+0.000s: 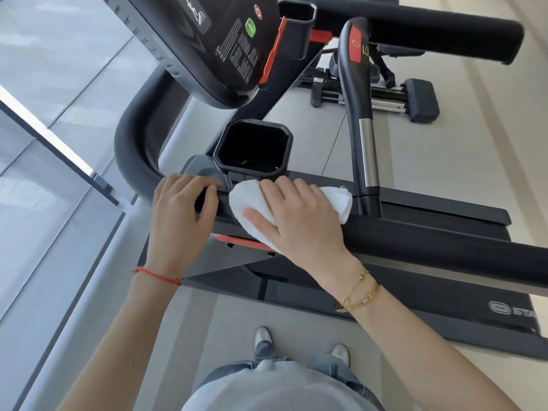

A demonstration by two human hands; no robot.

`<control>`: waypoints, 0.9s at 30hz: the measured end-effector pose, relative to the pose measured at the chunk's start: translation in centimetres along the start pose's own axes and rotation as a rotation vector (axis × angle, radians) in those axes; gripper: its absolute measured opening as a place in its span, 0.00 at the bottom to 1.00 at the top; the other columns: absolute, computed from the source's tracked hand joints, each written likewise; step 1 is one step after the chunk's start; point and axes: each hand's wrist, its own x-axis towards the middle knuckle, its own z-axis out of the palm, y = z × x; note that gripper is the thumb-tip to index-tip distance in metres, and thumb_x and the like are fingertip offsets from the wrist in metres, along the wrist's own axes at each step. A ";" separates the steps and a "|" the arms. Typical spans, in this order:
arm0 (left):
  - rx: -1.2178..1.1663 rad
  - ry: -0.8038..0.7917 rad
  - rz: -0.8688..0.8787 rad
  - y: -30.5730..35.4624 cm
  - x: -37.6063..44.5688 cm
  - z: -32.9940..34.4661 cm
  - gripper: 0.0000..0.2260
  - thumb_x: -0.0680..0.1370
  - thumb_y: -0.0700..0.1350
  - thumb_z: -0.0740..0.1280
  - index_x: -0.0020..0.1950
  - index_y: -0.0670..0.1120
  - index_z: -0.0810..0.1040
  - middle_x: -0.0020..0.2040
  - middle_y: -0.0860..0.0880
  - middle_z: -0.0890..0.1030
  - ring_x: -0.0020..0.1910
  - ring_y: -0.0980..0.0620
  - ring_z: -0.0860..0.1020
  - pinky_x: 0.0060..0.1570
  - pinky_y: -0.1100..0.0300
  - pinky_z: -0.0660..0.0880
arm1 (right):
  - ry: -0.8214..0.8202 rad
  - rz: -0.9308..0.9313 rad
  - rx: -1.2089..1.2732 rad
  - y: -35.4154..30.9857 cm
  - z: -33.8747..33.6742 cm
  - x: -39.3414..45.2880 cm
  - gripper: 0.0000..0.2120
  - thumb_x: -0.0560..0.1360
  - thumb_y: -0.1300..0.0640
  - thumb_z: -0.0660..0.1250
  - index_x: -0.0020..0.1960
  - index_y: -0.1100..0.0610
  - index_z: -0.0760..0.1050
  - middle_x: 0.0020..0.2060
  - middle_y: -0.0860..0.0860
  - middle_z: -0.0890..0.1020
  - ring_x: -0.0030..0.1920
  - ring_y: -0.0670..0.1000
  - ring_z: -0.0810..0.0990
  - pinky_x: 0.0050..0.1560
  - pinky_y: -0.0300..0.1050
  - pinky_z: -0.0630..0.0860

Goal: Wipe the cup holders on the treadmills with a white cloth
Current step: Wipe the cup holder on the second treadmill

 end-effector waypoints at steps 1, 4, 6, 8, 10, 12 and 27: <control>-0.029 0.000 0.000 0.9 -0.1 0.1 0.10 0.81 0.41 0.62 0.52 0.44 0.83 0.47 0.51 0.82 0.51 0.47 0.76 0.59 0.50 0.73 | 0.002 -0.002 0.002 0.6 -0.1 -0.4 0.27 0.82 0.37 0.47 0.54 0.57 0.74 0.39 0.52 0.74 0.38 0.54 0.71 0.40 0.49 0.69; -0.078 -0.011 0.048 3.7 -0.7 0.9 0.08 0.81 0.39 0.63 0.54 0.44 0.82 0.49 0.52 0.81 0.55 0.48 0.75 0.56 0.50 0.74 | 0.024 0.006 -0.010 2.6 -0.7 -1.8 0.26 0.82 0.37 0.48 0.55 0.57 0.74 0.39 0.51 0.74 0.38 0.53 0.70 0.41 0.47 0.67; -0.079 -0.031 0.087 5.3 -0.8 1.6 0.08 0.81 0.40 0.63 0.55 0.45 0.82 0.50 0.53 0.81 0.55 0.48 0.75 0.56 0.48 0.73 | 0.017 0.006 -0.009 3.9 -1.0 -2.7 0.26 0.82 0.38 0.49 0.54 0.56 0.75 0.39 0.51 0.75 0.38 0.53 0.70 0.41 0.46 0.67; -0.072 -0.059 0.113 6.8 -1.0 2.4 0.08 0.81 0.40 0.63 0.55 0.46 0.82 0.51 0.53 0.81 0.54 0.49 0.75 0.56 0.47 0.72 | 0.008 0.010 -0.005 5.0 -1.3 -3.5 0.25 0.82 0.38 0.49 0.54 0.56 0.75 0.40 0.51 0.75 0.38 0.53 0.70 0.42 0.47 0.68; -0.064 -0.085 0.136 8.3 -1.2 3.3 0.08 0.82 0.41 0.63 0.54 0.46 0.82 0.50 0.54 0.82 0.54 0.50 0.76 0.56 0.48 0.72 | 0.002 0.023 -0.005 6.5 -1.7 -4.5 0.25 0.82 0.37 0.49 0.54 0.56 0.75 0.40 0.51 0.75 0.39 0.53 0.70 0.42 0.48 0.69; -0.061 -0.107 0.153 9.9 -1.7 4.3 0.08 0.81 0.41 0.63 0.53 0.47 0.82 0.50 0.54 0.82 0.53 0.51 0.76 0.56 0.51 0.71 | 0.000 0.042 -0.007 8.2 -2.3 -5.8 0.26 0.82 0.37 0.49 0.54 0.56 0.75 0.40 0.51 0.76 0.39 0.53 0.70 0.42 0.48 0.69; -0.063 -0.204 0.242 23.1 -4.5 13.2 0.09 0.81 0.44 0.62 0.53 0.47 0.82 0.48 0.53 0.83 0.47 0.50 0.79 0.55 0.50 0.72 | 0.033 0.146 -0.041 22.5 -5.4 -15.4 0.27 0.81 0.37 0.49 0.49 0.56 0.76 0.37 0.50 0.76 0.37 0.54 0.71 0.41 0.51 0.71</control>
